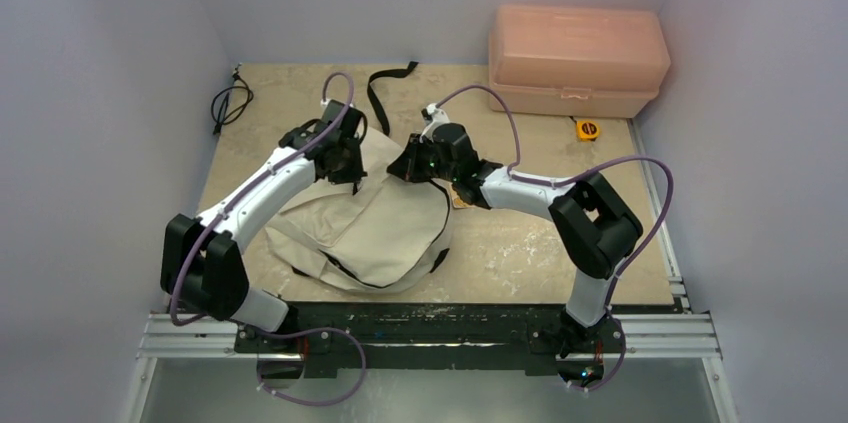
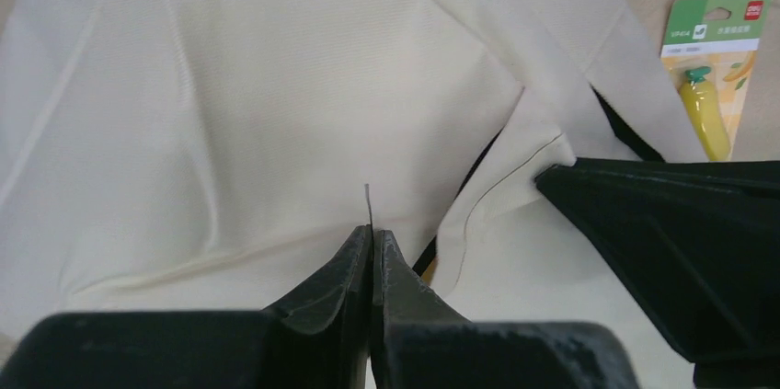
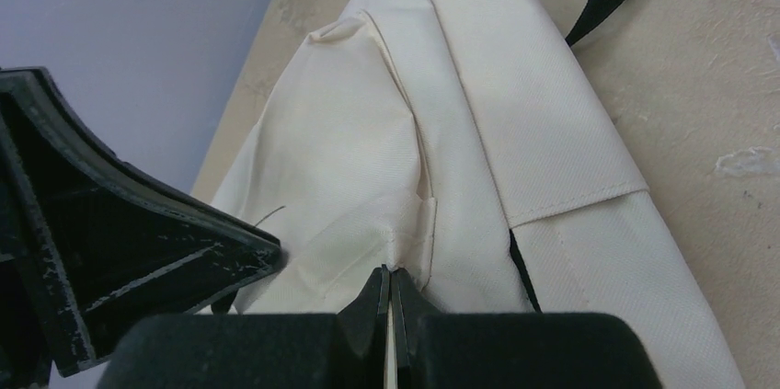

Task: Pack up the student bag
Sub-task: Unzip the student bag at the center of the board.

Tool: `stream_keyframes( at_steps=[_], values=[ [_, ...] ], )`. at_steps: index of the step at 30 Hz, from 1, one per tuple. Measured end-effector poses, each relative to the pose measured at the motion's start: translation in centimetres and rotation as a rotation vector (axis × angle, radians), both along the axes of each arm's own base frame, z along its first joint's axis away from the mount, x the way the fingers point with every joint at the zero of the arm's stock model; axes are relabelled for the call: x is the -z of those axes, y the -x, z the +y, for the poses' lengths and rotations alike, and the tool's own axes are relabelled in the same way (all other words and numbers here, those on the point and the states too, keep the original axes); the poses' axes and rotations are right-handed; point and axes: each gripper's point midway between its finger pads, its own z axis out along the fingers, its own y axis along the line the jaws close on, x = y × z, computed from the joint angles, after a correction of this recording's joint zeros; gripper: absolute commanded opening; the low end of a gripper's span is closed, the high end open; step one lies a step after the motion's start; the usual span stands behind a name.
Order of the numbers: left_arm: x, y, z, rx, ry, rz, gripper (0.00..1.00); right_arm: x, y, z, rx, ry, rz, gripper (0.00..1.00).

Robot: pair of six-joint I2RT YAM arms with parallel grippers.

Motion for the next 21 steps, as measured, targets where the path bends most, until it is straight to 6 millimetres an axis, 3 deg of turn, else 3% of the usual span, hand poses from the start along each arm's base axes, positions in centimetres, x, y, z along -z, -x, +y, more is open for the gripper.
stream_keyframes(
  at_steps=[9, 17, 21],
  values=[
    [-2.7, 4.1, 4.4, -0.098, -0.065, -0.094, 0.00, 0.9, 0.0, -0.5, 0.047, -0.013, 0.038, 0.00],
    [-2.2, 9.4, 8.4, -0.241, -0.089, -0.106, 0.00, 1.1, 0.2, -0.4, 0.050, -0.019, 0.052, 0.00],
    [-2.7, 11.1, 9.7, -0.304, -0.085, -0.125, 0.00, 1.3, 0.2, -0.4, 0.049, -0.016, 0.055, 0.00]
  ],
)
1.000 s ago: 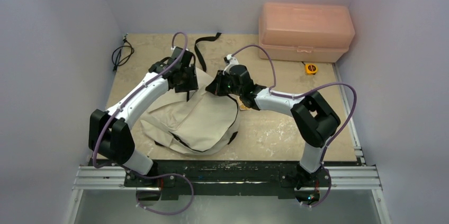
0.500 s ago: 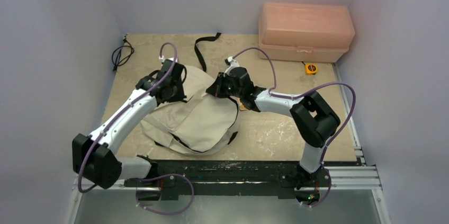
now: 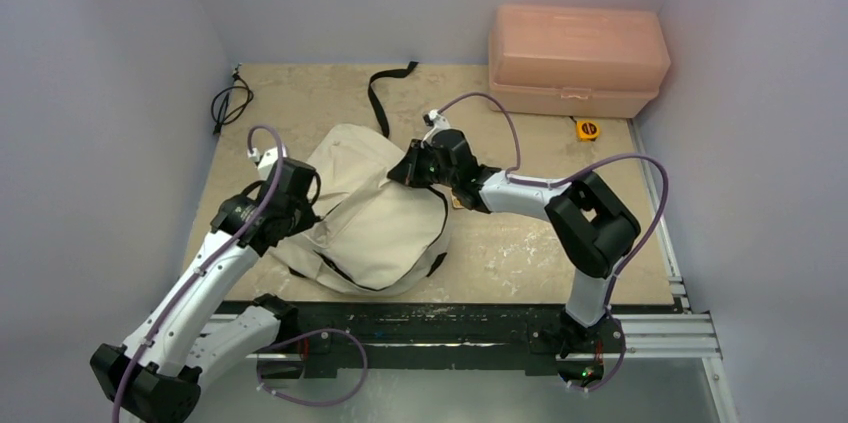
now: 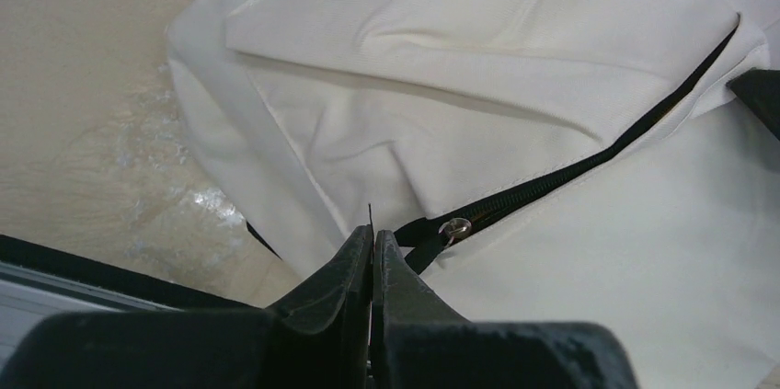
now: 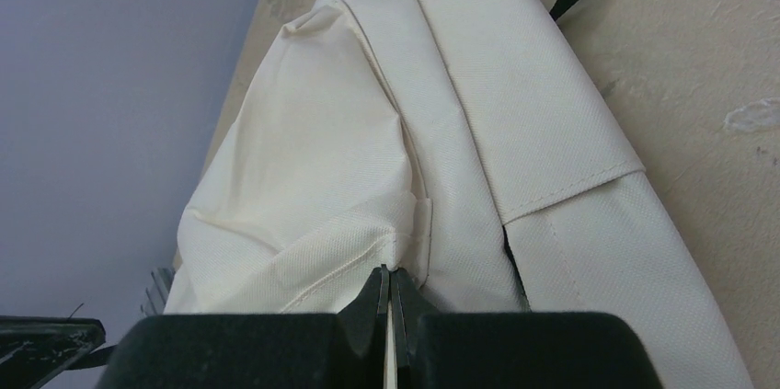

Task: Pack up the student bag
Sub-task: Unzip the student bag at the center of the board.

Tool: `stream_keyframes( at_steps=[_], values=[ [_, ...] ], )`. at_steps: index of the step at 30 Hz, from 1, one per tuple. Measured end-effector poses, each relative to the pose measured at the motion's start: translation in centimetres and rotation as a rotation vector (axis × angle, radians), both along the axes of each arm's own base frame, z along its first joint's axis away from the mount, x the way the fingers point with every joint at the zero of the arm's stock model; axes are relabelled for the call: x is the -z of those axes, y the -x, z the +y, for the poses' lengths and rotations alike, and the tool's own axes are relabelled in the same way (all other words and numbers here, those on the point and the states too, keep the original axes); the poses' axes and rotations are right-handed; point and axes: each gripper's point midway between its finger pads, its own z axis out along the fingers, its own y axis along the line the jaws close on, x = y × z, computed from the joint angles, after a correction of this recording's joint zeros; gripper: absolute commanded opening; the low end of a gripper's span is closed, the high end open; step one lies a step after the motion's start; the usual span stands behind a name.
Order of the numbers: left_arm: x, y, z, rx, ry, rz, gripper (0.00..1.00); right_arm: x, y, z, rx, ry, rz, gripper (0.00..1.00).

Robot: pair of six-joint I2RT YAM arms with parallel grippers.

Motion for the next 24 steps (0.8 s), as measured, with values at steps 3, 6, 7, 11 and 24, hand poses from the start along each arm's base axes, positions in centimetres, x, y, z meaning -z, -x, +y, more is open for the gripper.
stream_keyframes(
  at_steps=[3, 6, 7, 11, 24],
  values=[
    [-0.1, 1.0, 0.6, -0.029, 0.005, 0.000, 0.00, 0.6, 0.1, 0.1, -0.005, 0.012, 0.004, 0.00],
    [0.4, 1.6, 0.7, -0.038, 0.017, 0.008, 0.00, 1.3, 0.2, 0.1, -0.014, 0.036, 0.010, 0.02],
    [0.7, 1.8, 0.6, -0.033, 0.022, 0.016, 0.00, 1.3, 0.2, 0.2, -0.019, 0.049, 0.011, 0.09],
    [1.7, 2.3, -0.6, 0.024, 0.069, 0.053, 0.06, 0.6, 0.0, 0.2, -0.019, 0.094, -0.008, 0.42],
    [1.8, 3.0, -3.1, 0.162, 0.160, 0.078, 0.31, -5.4, 3.4, 4.1, -0.005, 0.178, 0.014, 0.81]
  ],
)
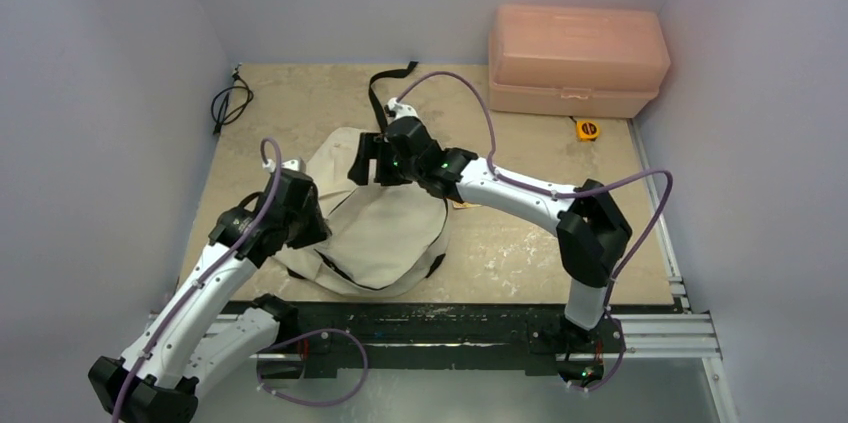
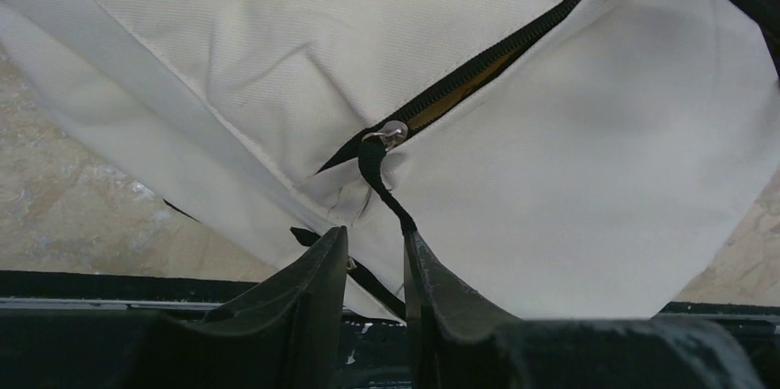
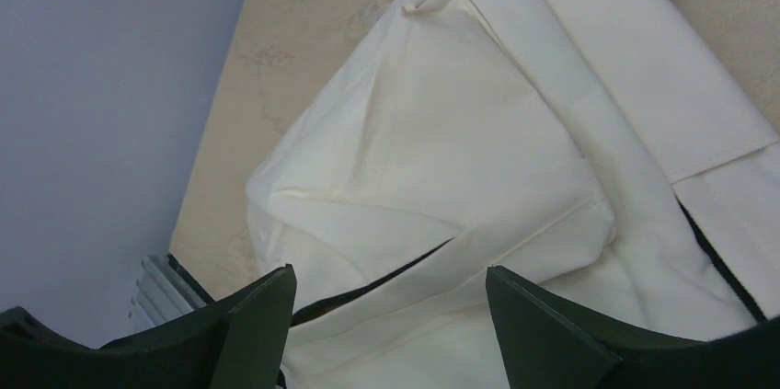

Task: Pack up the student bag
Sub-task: Unzip the student bag at the center of the board.

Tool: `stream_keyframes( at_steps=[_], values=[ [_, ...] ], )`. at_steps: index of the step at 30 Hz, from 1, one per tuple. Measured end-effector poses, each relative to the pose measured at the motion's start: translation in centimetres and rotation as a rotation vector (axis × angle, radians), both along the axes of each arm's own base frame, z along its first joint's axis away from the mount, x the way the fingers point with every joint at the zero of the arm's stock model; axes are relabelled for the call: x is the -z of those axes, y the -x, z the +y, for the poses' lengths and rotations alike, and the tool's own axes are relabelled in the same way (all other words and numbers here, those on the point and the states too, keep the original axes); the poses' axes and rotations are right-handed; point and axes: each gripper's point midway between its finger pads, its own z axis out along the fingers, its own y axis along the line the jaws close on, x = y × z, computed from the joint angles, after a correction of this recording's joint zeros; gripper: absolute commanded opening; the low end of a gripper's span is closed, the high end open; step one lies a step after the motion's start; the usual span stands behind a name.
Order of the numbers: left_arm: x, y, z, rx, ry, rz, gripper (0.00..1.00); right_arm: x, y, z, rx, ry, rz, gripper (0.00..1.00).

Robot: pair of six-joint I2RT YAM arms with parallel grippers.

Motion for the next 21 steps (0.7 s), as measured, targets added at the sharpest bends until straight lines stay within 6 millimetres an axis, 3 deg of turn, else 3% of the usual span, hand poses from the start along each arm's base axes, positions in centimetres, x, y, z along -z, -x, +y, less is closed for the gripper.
stream_keyframes(
  at_steps=[4, 7, 11, 14, 21],
  values=[
    [-0.4, 0.1, -0.7, 0.022, 0.042, -0.016, 0.43, -0.2, 0.6, 1.9, 0.049, 0.034, 0.012, 0.85],
    [-0.8, 0.5, -1.2, 0.050, 0.082, -0.040, 0.48, 1.6, 0.7, 2.4, 0.097, 0.101, 0.025, 0.83],
    [-1.5, 1.0, -1.7, 0.085, 0.118, -0.069, 0.55, 4.4, 1.0, 1.4, 0.141, 0.195, 0.046, 0.73],
    [-1.9, 1.4, -1.8, 0.097, 0.140, -0.091, 0.56, 4.7, 1.0, 1.1, 0.155, 0.210, 0.046, 0.62],
    [-2.9, 1.1, -1.8, 0.121, 0.126, -0.104, 0.57, 5.7, 2.7, -0.2, 0.132, 0.164, 0.061, 0.66]
  ],
)
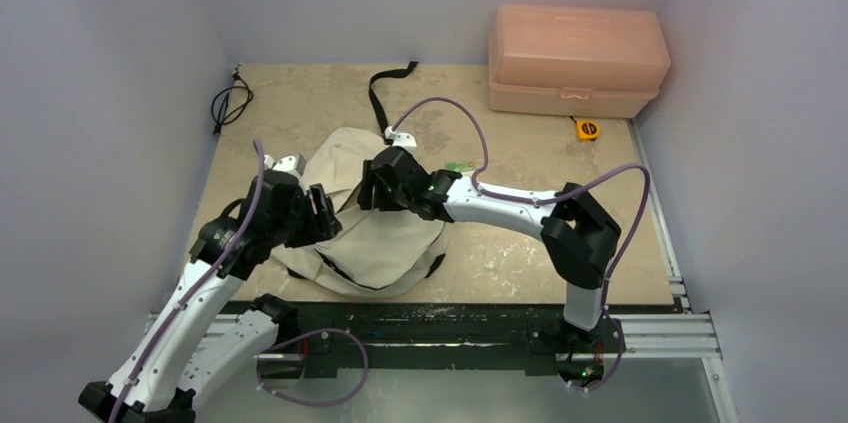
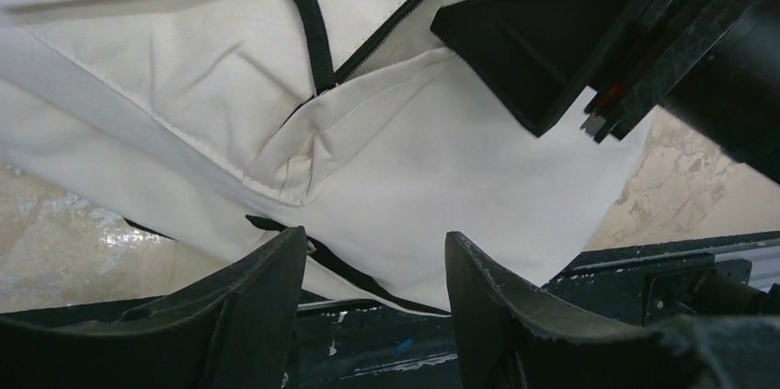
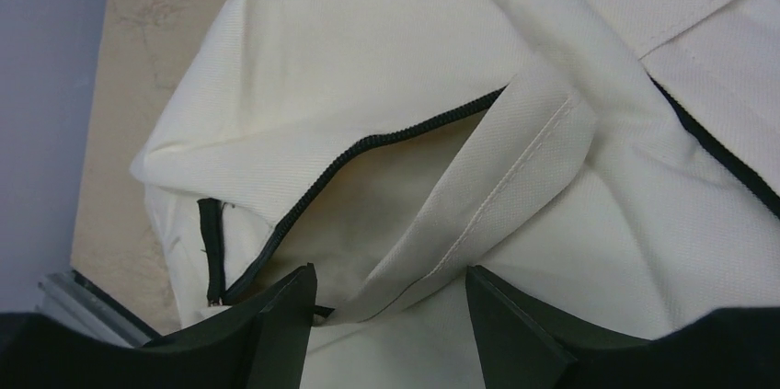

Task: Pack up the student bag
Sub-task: Unzip the student bag at the center of the board, then pick up the stationery from the center of the board.

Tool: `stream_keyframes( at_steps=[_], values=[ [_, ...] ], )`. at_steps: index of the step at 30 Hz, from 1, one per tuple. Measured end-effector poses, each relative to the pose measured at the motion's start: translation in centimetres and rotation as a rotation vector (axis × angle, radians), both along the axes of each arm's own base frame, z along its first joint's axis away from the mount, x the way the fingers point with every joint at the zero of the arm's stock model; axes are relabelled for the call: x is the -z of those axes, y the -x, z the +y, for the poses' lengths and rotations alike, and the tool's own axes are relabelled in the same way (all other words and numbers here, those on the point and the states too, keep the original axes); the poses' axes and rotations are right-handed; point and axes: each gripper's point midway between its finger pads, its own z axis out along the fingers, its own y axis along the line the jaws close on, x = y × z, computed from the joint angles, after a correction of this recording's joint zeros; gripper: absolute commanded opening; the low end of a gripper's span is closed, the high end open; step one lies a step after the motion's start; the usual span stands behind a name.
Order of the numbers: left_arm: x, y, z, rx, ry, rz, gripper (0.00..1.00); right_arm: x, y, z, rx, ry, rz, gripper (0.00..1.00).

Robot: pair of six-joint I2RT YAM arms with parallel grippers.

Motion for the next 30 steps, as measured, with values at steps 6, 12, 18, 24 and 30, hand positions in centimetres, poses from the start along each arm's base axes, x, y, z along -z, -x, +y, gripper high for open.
stream_keyframes(
  at_steps=[6, 12, 18, 24, 30],
  values=[
    [-1.9, -3.0, -0.5, 0.050, -0.091, 0.006, 0.59, -0.2, 0.9, 0.4, -0.057, -0.080, -0.011, 0.47],
    [-2.4, -7.9, -1.9, 0.131, -0.212, 0.053, 0.75, -0.8, 1.2, 1.2, -0.103, -0.148, -0.027, 0.16],
    [-1.7, -11.5, -3.5, 0.226, -0.358, 0.085, 0.71, -0.5, 1.0, 1.1, -0.119, -0.187, -0.030, 0.12],
    [0.3, -13.1, -4.2, 0.285, -0.487, 0.132, 0.68, -0.8, 1.3, 0.3, -0.137, -0.216, -0.020, 0.11],
    [1.2, -13.3, -3.7, 0.320, -0.575, 0.178, 0.54, -1.3, 1.4, -0.2, -0.141, -0.236, -0.027, 0.11]
  ],
)
